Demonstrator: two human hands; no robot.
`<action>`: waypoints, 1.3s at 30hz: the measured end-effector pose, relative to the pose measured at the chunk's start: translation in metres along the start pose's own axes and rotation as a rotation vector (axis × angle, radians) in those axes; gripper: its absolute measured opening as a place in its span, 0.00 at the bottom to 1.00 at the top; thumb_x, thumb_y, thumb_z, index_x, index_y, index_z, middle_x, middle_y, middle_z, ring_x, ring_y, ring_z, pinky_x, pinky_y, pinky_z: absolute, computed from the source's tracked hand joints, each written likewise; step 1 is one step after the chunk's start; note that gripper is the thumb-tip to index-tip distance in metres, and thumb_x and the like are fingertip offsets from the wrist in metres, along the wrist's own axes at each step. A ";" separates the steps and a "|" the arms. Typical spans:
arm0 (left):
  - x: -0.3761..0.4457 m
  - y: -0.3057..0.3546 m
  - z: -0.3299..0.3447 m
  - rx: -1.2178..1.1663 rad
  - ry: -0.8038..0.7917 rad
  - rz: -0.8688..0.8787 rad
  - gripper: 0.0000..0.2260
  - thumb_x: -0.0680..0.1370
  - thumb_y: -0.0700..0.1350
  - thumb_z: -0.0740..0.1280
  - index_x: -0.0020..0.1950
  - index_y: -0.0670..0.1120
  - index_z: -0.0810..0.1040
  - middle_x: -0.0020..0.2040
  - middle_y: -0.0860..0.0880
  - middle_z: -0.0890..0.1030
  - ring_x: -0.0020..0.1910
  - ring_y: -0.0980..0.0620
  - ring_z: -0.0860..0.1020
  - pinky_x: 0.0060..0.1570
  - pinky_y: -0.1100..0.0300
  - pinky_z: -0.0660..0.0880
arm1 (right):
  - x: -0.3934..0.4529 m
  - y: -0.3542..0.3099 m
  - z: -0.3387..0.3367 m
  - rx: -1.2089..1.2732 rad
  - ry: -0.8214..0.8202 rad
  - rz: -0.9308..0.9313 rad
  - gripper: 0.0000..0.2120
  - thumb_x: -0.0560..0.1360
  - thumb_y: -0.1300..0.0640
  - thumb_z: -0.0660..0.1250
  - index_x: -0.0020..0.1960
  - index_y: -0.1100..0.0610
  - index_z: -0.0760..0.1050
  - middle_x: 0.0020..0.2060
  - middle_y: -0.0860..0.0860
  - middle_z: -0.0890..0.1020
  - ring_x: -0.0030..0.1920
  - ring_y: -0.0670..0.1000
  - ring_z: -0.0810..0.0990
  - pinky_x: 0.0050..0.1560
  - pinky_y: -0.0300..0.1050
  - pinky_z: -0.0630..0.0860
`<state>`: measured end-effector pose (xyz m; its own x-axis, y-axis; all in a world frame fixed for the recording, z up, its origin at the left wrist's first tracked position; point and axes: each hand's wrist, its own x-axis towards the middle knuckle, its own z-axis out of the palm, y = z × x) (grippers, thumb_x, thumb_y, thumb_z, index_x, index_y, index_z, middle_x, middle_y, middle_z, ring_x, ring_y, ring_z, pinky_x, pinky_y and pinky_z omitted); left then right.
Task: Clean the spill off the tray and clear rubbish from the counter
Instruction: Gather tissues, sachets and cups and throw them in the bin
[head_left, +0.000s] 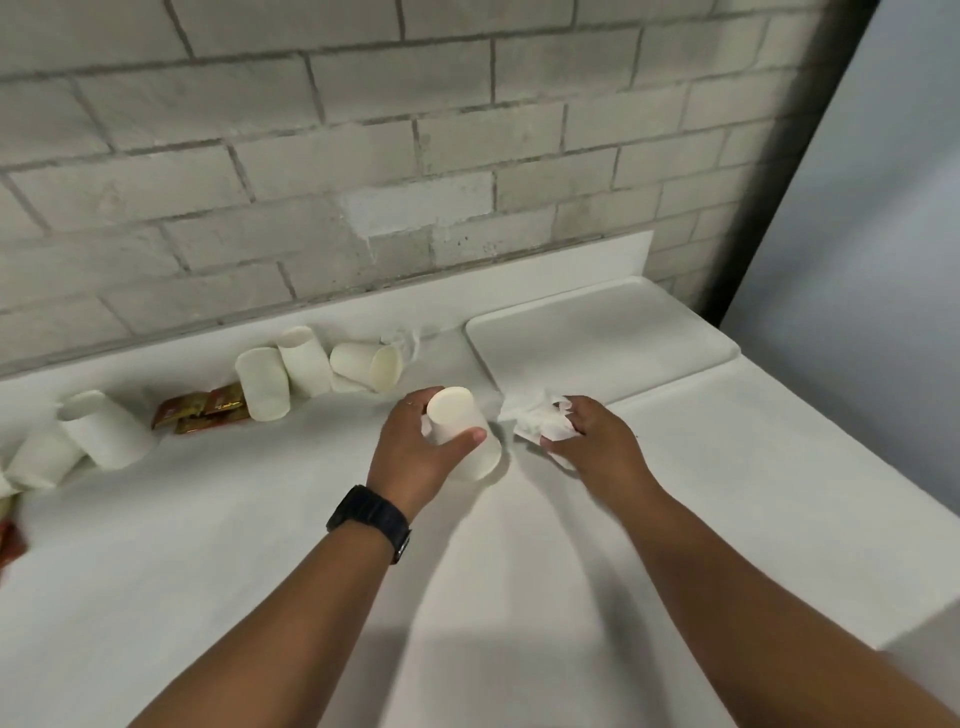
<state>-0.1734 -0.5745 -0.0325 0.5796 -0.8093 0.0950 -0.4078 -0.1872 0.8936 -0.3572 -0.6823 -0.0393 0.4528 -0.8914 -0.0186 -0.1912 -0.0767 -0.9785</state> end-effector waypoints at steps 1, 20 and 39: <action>-0.004 0.006 0.008 -0.010 -0.021 0.013 0.25 0.67 0.52 0.77 0.61 0.55 0.73 0.59 0.57 0.74 0.57 0.58 0.73 0.47 0.70 0.68 | -0.008 0.001 -0.010 0.009 -0.004 0.010 0.14 0.71 0.71 0.69 0.51 0.56 0.76 0.41 0.47 0.80 0.32 0.31 0.77 0.34 0.24 0.69; -0.159 0.170 0.297 -0.135 -0.608 0.294 0.25 0.68 0.48 0.77 0.60 0.55 0.71 0.58 0.58 0.74 0.54 0.64 0.74 0.50 0.73 0.72 | -0.212 0.104 -0.317 0.031 0.596 0.229 0.06 0.75 0.62 0.69 0.49 0.54 0.81 0.40 0.50 0.82 0.36 0.45 0.77 0.38 0.37 0.72; -0.271 0.075 0.486 0.331 -1.133 -0.168 0.37 0.74 0.50 0.71 0.77 0.48 0.53 0.72 0.48 0.68 0.69 0.50 0.69 0.62 0.62 0.67 | -0.310 0.303 -0.387 0.291 0.555 1.002 0.15 0.77 0.41 0.62 0.49 0.52 0.76 0.45 0.54 0.79 0.45 0.56 0.77 0.53 0.55 0.76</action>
<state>-0.7041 -0.6396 -0.2049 -0.2417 -0.7608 -0.6022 -0.6447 -0.3380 0.6857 -0.8919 -0.6020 -0.2504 -0.2404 -0.5732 -0.7833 -0.0076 0.8081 -0.5890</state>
